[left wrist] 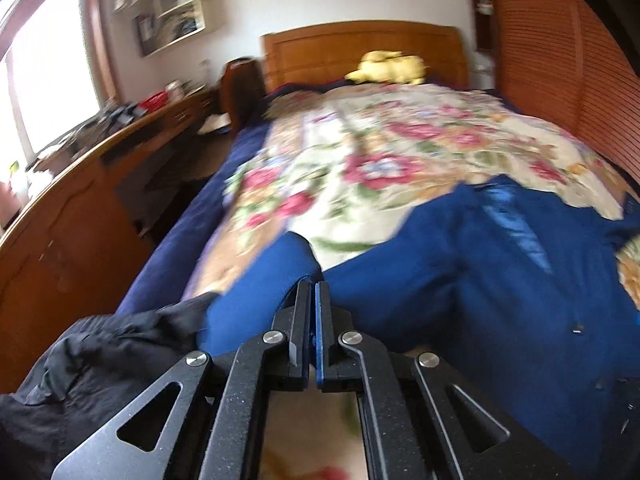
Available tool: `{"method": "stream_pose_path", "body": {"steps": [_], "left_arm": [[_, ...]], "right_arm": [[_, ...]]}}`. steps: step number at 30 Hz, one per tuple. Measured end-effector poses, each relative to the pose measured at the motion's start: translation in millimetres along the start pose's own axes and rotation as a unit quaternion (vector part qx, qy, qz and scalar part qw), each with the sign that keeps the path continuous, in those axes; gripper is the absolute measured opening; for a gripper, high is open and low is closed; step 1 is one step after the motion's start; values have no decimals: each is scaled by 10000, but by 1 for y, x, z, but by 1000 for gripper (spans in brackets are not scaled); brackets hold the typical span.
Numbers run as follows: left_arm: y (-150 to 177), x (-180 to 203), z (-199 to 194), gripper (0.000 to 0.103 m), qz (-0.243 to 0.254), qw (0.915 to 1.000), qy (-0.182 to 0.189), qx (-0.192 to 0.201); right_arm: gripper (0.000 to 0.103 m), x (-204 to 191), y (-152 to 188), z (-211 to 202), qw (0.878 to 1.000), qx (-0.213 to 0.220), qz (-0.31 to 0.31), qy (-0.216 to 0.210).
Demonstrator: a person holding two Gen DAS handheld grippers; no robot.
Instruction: Fold large clothes
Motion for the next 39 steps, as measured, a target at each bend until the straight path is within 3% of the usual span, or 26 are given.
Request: {"method": "stream_pose_path", "body": {"steps": [7,17,25,28,31,35,39], "left_arm": [[-14,83,-18,2,340,9959,788,300],[-18,170,-52,2,595,9812,1742,585],[16,197,-61,4,765,9760,1893,759],[34,191,-60,23,488,9771,1925,758],[47,180,-59,35,198,9780,1932,762],[63,154,-59,40,-128,9794,1836,825],[75,132,-55,68,-192,9845,1474,928]], "right_arm": [[103,26,6,-21,9990,67,99,422],[103,43,11,-40,9960,69,468,761],[103,38,12,-47,9958,73,449,794],[103,39,12,-48,9961,80,422,776],[103,40,12,-45,9962,49,402,770],[103,40,13,-42,9963,-27,387,764],[98,41,9,-36,9982,-73,327,496]]}}
Point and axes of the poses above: each gripper's, at about its wrist camera, not at the fingertips, and z roughly the way its jaws point, x to its right, y to its underside, the point moved 1 cm from there along z, roughly the way its jaws point, and after that the axes turned 2 degrees about x, right-handed, at the moved point
